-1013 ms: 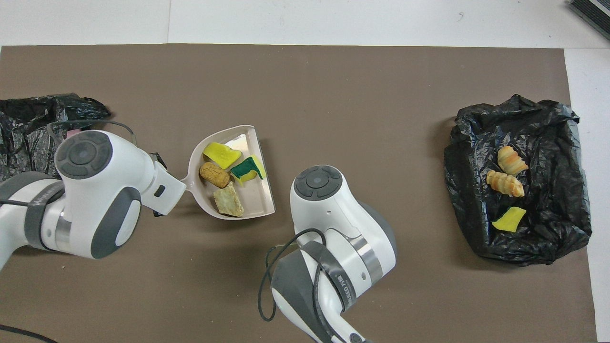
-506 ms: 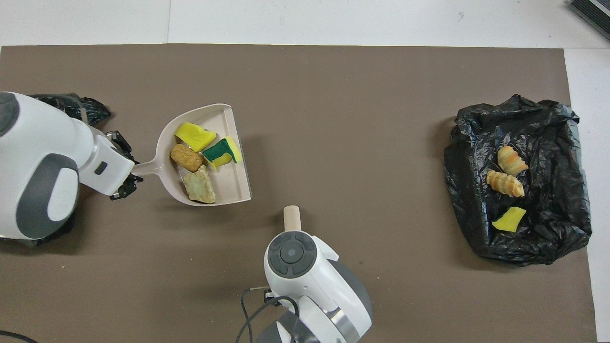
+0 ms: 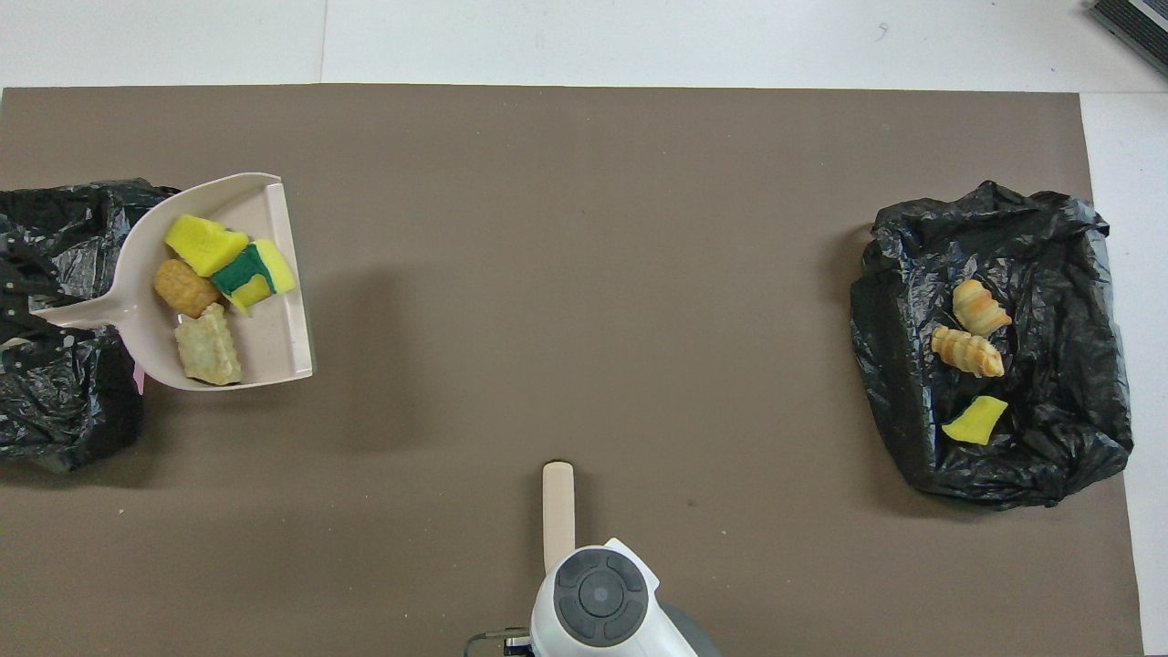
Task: Sweep and dump trash in bin
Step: 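Carry the dustpan to the near trash bag with the left gripper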
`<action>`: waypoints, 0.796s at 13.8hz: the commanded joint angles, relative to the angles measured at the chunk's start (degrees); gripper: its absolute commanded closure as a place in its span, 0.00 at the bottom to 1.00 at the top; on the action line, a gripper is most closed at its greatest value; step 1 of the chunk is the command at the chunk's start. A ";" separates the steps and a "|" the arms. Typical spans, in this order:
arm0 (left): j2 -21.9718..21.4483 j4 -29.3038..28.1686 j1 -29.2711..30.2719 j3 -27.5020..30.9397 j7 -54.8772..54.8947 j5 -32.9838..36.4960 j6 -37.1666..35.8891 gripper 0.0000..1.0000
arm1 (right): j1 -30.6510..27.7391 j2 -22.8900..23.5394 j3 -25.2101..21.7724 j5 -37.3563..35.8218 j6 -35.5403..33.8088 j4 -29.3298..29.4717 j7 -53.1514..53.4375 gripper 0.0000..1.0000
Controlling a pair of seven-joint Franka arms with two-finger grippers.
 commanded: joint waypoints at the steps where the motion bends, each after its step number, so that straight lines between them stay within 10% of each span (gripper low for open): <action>1: 2.71 5.70 6.21 -0.64 6.73 0.55 -2.66 1.00 | 0.86 -1.94 0.00 1.56 2.59 -2.83 -1.52 1.00; 5: 9.48 18.62 11.24 -0.64 10.87 7.13 -8.47 1.00 | 1.12 -1.07 0.00 1.56 3.57 -3.27 -1.35 0.92; 7: 10.63 20.13 11.33 -0.47 12.99 11.79 -7.07 1.00 | 0.95 -0.98 -0.09 1.56 3.48 -3.27 -1.34 0.49; 11: 14.32 26.46 11.07 -0.46 13.34 24.61 -5.40 1.00 | 0.95 -0.28 -0.09 1.47 3.91 -2.57 -1.26 0.45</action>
